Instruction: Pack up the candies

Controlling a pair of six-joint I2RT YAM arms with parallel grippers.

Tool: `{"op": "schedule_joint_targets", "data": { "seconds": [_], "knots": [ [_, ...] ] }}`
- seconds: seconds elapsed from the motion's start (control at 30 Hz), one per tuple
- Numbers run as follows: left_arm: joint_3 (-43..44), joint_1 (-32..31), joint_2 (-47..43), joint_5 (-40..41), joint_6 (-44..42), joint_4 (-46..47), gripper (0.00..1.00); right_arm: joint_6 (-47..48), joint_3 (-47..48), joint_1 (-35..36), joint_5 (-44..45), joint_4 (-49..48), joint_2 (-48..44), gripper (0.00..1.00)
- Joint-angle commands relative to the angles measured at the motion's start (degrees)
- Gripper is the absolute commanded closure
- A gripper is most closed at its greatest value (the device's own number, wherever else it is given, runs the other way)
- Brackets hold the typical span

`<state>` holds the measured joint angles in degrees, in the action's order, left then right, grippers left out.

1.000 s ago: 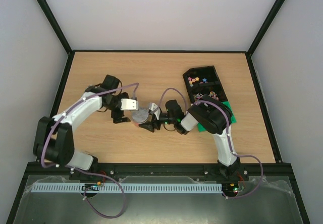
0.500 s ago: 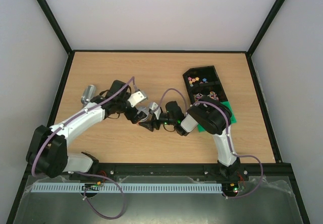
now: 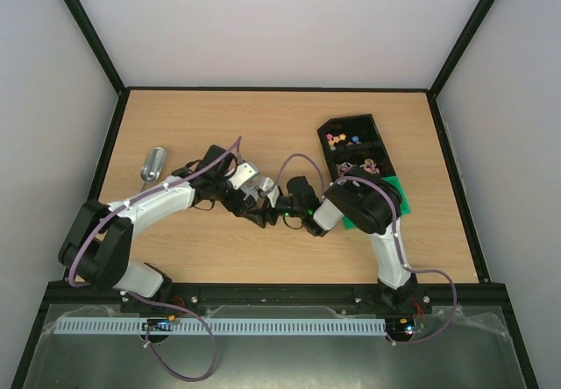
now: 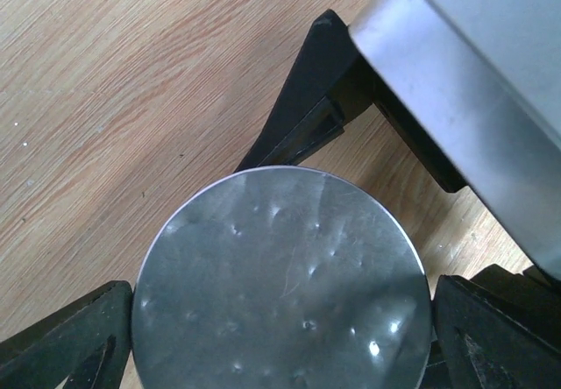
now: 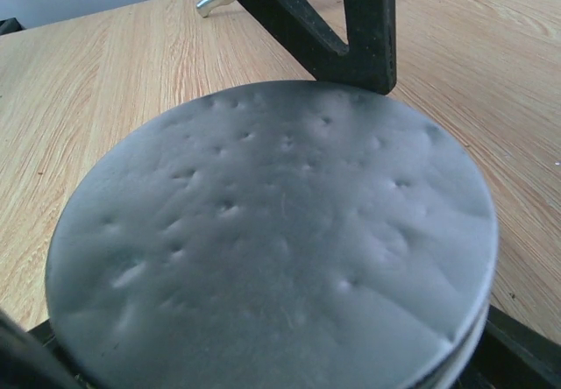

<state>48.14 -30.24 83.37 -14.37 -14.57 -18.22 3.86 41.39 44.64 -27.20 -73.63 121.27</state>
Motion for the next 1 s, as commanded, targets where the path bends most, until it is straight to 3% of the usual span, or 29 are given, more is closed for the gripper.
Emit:
{"op": "schedule_joint_targets", "data": {
  "seconds": [0.0,0.33,0.57,0.83,0.97],
  "knots": [
    [-0.85,-0.43,1.19,0.42,-1.01,0.36,0.07,-0.13,-0.43,0.24,1.44,0.27,-0.04,0.47],
    [-1.58,-0.35,3.89,-1.22,-8.51,-3.47,0.29,1.24,-0.52,0.18,0.29,1.4,-0.63,0.46],
    [2.43,3.41,8.39,-4.1,-23.49,-12.08,0.35,3.11,-1.48,-0.38,-4.37,2.05,-1.51,0.47],
    [10.61,4.16,14.45,-3.57,-45.13,-21.61,0.36,3.44,-1.57,-1.29,-8.26,2.78,-2.16,0.46],
    [12.77,4.06,17.0,-1.88,-46.42,-22.23,0.26,3.57,-1.57,-1.41,-8.33,3.31,-2.43,0.47]
  ]
}}
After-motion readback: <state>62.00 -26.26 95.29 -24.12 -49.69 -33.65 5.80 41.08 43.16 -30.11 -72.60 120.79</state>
